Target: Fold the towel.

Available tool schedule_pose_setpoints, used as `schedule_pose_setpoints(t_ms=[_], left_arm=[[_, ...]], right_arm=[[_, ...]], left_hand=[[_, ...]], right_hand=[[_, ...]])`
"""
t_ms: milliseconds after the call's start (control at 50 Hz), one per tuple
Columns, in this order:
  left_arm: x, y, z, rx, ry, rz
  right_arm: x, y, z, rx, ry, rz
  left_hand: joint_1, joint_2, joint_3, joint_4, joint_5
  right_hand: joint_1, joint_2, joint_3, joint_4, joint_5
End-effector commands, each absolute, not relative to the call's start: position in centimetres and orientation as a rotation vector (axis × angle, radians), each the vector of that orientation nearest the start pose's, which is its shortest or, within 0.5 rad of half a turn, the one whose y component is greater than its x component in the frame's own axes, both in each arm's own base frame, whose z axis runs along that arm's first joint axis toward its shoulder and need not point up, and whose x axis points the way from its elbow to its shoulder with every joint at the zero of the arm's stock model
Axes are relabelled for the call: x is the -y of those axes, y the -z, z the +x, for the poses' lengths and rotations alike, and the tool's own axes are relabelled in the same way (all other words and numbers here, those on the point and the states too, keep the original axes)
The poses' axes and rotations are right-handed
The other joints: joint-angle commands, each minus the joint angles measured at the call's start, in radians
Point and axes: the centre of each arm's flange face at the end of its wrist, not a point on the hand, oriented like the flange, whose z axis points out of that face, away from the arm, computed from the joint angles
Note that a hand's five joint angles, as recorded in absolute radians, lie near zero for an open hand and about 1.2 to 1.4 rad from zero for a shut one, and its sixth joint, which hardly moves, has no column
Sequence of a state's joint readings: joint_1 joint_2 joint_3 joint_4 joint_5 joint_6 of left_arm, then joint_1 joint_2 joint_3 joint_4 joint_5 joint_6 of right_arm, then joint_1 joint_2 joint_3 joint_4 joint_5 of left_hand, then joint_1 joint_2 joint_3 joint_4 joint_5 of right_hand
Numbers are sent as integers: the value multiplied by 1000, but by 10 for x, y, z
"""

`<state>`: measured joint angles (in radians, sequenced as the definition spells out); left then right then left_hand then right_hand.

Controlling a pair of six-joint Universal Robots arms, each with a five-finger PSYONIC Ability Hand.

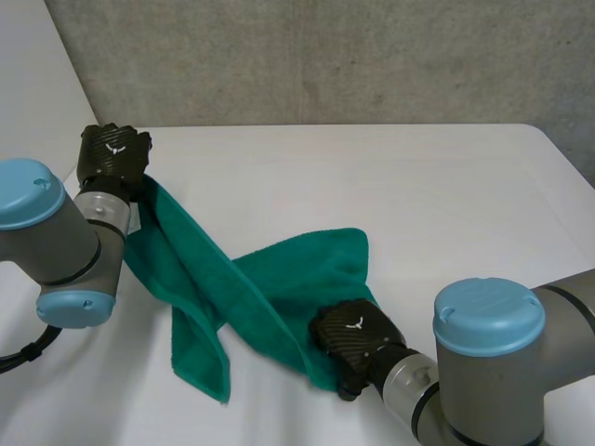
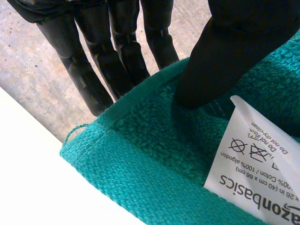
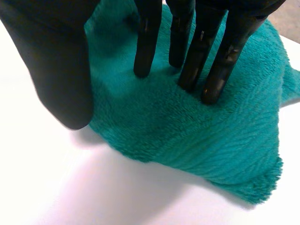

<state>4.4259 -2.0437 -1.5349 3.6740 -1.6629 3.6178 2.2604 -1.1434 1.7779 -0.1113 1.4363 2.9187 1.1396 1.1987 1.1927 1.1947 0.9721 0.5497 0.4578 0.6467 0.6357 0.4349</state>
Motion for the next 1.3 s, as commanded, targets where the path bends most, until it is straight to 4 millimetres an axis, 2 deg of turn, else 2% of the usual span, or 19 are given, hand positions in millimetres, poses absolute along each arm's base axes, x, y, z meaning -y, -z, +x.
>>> schedule_pose_setpoints(t_ms=[20, 80, 140, 160, 260, 420, 460, 540, 620, 640, 660, 720, 740, 800, 880, 940, 1000, 1200, 1300], left_arm=[[352, -201, -231, -1887, 2159, 647], [352, -200, -228, -1896, 2146, 642], [349, -198, -224, -1910, 2127, 643], [348, -196, -222, -1922, 2114, 646], [324, -190, -215, -2022, 2012, 698], [291, -177, -216, -2184, 1862, 822], [292, -177, -217, -2188, 1866, 839], [308, -192, -227, -2107, 1974, 835], [344, -246, -241, -1871, 2213, 722], [349, -262, -243, -1811, 2266, 687], [357, -294, -246, -1698, 2360, 609], [359, -344, -249, -1523, 2507, 472], [352, -377, -250, -1400, 2605, 378], [342, -410, -247, -1271, 2717, 270], [328, -417, -247, -1247, 2779, 241], [324, -389, -244, -1366, 2721, 282], [317, -351, -243, -1508, 2633, 351], [287, -215, -231, -1966, 2277, 633], [279, -175, -232, -2097, 2153, 723]], right_arm=[[155, -120, 308, -2184, 1364, -1174], [160, -124, 308, -2182, 1395, -1157], [171, -153, 306, -2160, 1544, -1097], [178, -176, 303, -2128, 1639, -1062], [202, -216, 277, -2171, 1786, -1098], [216, -223, 245, -2370, 1602, -1530], [220, -222, 246, -2376, 1567, -1582], [252, -241, 263, -2304, 1745, -1499], [290, -301, 276, -2104, 2143, -1220], [301, -332, 279, -1980, 2309, -1091], [306, -348, 280, -1909, 2392, -1031], [315, -400, 280, -1661, 2632, -820], [316, -407, 279, -1617, 2671, -789], [316, -423, 278, -1507, 2751, -736], [309, -415, 278, -1550, 2690, -815], [305, -392, 280, -1650, 2545, -932], [301, -369, 281, -1730, 2404, -1043], [313, -247, 248, -2137, 1908, -1401], [302, -210, 242, -2226, 1743, -1495]], left_hand=[[257, 198, 204, 202, 250], [257, 198, 204, 202, 250], [257, 198, 204, 202, 250], [257, 198, 204, 202, 250], [257, 198, 204, 202, 250], [257, 198, 204, 202, 250], [257, 198, 204, 202, 250], [257, 198, 204, 202, 250], [257, 198, 204, 202, 250], [257, 198, 204, 202, 250], [257, 198, 204, 202, 250], [257, 198, 204, 202, 250], [257, 198, 204, 202, 250], [257, 198, 204, 202, 250], [257, 198, 204, 202, 250], [257, 198, 204, 202, 250], [257, 198, 204, 202, 250], [257, 198, 204, 202, 250], [257, 198, 204, 202, 250]], right_hand=[[844, 936, 747, 758, 784], [847, 938, 750, 761, 787], [847, 938, 750, 761, 787], [847, 938, 750, 761, 787], [847, 938, 750, 761, 787], [847, 938, 750, 761, 787], [847, 938, 750, 761, 787], [847, 938, 750, 761, 787], [847, 938, 750, 761, 787], [847, 938, 750, 761, 787], [847, 938, 750, 761, 787], [847, 938, 750, 761, 787], [847, 938, 750, 761, 787], [847, 938, 750, 761, 787], [847, 938, 750, 761, 787], [847, 938, 750, 761, 787], [847, 938, 750, 761, 787], [847, 938, 750, 761, 787], [847, 938, 750, 761, 787]])
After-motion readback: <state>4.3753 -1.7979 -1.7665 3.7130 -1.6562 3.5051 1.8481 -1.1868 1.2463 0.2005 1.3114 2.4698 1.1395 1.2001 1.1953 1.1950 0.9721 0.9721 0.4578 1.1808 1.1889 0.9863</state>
